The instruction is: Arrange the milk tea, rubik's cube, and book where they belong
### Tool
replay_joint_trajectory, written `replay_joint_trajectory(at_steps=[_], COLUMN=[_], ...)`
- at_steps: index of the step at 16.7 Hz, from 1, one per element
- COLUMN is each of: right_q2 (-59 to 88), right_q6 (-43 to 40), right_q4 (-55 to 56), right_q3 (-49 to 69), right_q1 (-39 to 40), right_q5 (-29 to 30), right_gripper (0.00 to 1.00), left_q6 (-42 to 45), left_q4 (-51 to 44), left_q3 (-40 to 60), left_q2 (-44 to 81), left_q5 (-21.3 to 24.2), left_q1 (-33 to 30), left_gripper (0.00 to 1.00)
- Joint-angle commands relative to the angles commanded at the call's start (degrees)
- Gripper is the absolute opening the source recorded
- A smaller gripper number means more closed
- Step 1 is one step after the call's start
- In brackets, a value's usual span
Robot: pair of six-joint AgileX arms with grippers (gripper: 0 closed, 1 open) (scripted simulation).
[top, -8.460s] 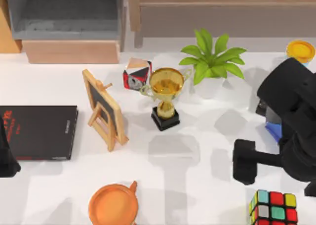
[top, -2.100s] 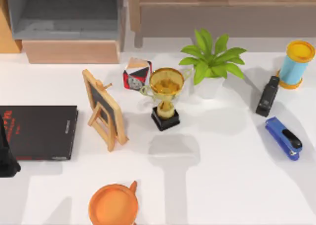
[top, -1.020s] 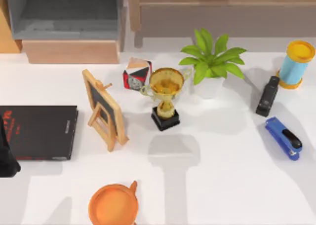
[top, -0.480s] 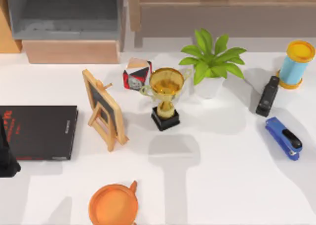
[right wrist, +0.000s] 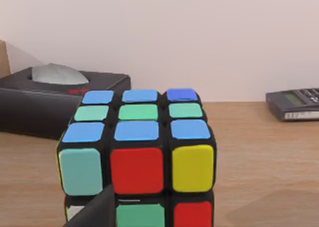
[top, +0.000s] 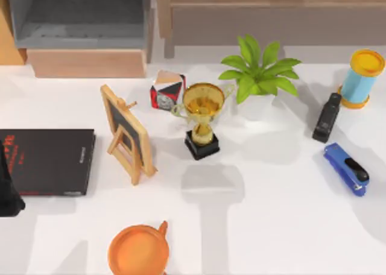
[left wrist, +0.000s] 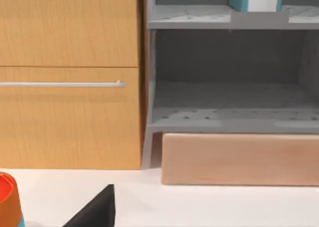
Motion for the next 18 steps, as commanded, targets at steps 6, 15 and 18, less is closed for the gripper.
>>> replay_joint_trajectory(at_steps=[6, 15, 18], right_q2=[-29.99, -84.79, -96.07], right_q6=[-0.82, -2.55, -2.1], right_q4=[-0.96, -2.97, -2.34], right_q3=[-30.47, -86.1, -96.63], right_q1=[-7.02, -19.71, -22.97], right_q5=[-7.36, -20.64, -24.12], right_gripper=[1.0, 1.0, 1.0], left_q6=[0.0, 0.0, 0.0], left_q4=[0.0, 0.0, 0.0], left_q3=[0.0, 0.0, 0.0], left_q2=[0.0, 0.0, 0.0], left_q5=[0.0, 0.0, 0.0], left_q1=[0.0, 0.0, 0.0], left_gripper=[1.0, 1.0, 1.0])
